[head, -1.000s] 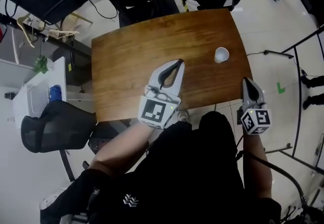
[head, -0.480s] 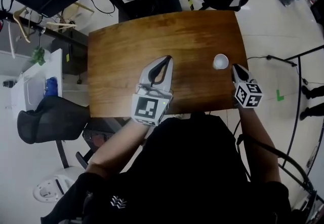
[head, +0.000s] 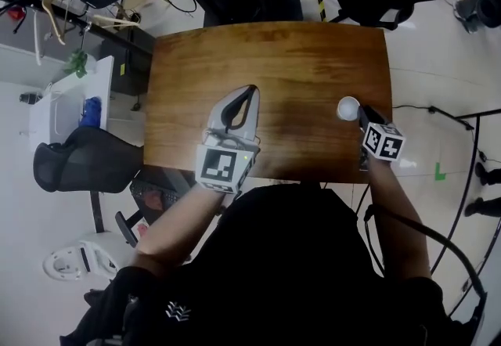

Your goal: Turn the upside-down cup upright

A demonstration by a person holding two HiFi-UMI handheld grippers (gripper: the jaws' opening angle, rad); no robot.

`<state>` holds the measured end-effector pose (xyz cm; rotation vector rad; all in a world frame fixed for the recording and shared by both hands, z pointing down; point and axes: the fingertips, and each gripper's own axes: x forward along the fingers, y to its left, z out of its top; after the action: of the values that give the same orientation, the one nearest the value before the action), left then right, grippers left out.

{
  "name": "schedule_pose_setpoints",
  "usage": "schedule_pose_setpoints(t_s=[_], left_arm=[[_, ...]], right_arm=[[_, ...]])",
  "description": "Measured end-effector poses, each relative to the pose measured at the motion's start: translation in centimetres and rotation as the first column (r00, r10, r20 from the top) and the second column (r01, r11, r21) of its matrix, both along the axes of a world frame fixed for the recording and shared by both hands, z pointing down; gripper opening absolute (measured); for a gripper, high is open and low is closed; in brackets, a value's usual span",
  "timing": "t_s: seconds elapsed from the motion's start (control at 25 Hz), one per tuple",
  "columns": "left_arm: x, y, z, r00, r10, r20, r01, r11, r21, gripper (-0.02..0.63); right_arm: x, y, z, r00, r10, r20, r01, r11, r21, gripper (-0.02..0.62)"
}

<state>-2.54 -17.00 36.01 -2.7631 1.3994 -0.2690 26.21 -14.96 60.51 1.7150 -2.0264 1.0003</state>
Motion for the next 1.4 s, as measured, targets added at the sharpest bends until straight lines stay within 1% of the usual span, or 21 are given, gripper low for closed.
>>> schedule_pose_setpoints(t_s=[0.08,0.16,0.28,0.4,0.48,0.56,0.64,0.68,0.76,0.8,0.88,1.0,1.12,1.16,1.2,1.32,1.4], left_arm=[[-0.5,-0.3,-0.4,0.999,-0.032,-0.004,0.032,0.999,0.006,0.0],[-0.9,-0.6,-0.7,0.999,-0.049,-0.001,0.049,0.999,0.014,0.0],[-1.4,-0.9,-1.0,0.998,-0.064,-0.001,0.064,0.998,0.018,0.0],[-1.5,-1.1,-1.0,0.998,-0.061,-0.012,0.061,0.998,0.025,0.0],[-1.5,-1.2,-0.9,0.998,-0.056,-0.015,0.056,0.998,0.021,0.0],[-1.5,-1.2,-0.7,0.998,-0.054,-0.015,0.054,0.998,0.016,0.0],[-1.6,-1.4,-0.5,0.998,-0.053,-0.016,0.053,0.998,0.015,0.0],[-1.6,-1.5,-0.5,0.999,-0.052,-0.016,0.053,0.999,0.013,0.0],[-1.5,-1.6,-0.7,0.999,-0.044,-0.019,0.044,0.999,0.014,0.0],[-1.3,-1.7,-0.8,0.999,-0.037,-0.023,0.037,0.999,0.016,0.0],[-1.2,-1.8,-1.0,0.999,-0.031,-0.027,0.031,0.999,0.017,0.0],[-1.8,-1.9,-0.6,0.999,-0.036,-0.012,0.037,0.999,0.011,0.0],[-2.5,-2.0,-0.5,0.999,-0.046,0.001,0.046,0.999,0.004,0.0],[-2.6,-2.1,-0.7,0.999,-0.048,-0.001,0.048,0.999,0.009,0.0],[-2.8,-2.2,-0.9,0.999,-0.049,-0.005,0.049,0.999,0.017,0.0],[-3.1,-2.2,-1.6,0.999,-0.052,-0.015,0.053,0.998,0.026,0.0],[-3.6,-2.2,-1.7,0.998,-0.06,-0.014,0.061,0.998,0.019,0.0]], right_arm=[[0.0,-0.1,1.1,1.0,-0.002,-0.006,0.001,0.999,-0.038,0.081],[0.0,-0.2,1.6,0.999,0.0,-0.035,-0.002,0.998,-0.062,0.078],[-0.5,-0.5,1.9,0.999,-0.007,-0.043,0.004,0.997,-0.072,0.066],[-0.8,-0.5,2.1,0.998,-0.013,-0.055,0.008,0.997,-0.083,0.051],[-0.8,-0.5,2.1,0.997,-0.022,-0.077,0.016,0.997,-0.081,0.023],[-0.6,-0.5,1.8,0.993,-0.026,-0.112,0.019,0.998,-0.06,0.021],[0.3,-0.6,1.0,0.984,-0.01,-0.18,0.006,1.0,-0.024,0.021],[0.8,-0.7,0.5,0.974,-0.001,-0.226,0.0,1.0,-0.006,0.021],[1.7,-0.8,-0.2,0.944,-0.004,-0.33,0.007,1.0,0.006,0.021],[1.8,-0.8,-0.2,0.925,-0.024,-0.38,0.025,1.0,-0.003,0.021],[0.8,-0.7,0.1,0.884,-0.092,-0.459,0.085,0.996,-0.034,0.023],[-2.5,-0.4,0.3,0.828,-0.188,-0.528,0.19,0.981,-0.051,0.022],[-6.5,-0.3,0.4,0.793,-0.278,-0.542,0.3,0.953,-0.05,0.034],[-7.6,-0.3,0.6,0.792,-0.301,-0.531,0.324,0.945,-0.052,0.037],[-8.5,-0.2,0.8,0.798,-0.317,-0.512,0.337,0.94,-0.055,0.04],[-10.1,0.0,2.2,0.835,-0.329,-0.442,0.338,0.939,-0.06,0.046],[-10.5,-0.1,2.7,0.863,-0.314,-0.395,0.325,0.945,-0.04,0.048]])
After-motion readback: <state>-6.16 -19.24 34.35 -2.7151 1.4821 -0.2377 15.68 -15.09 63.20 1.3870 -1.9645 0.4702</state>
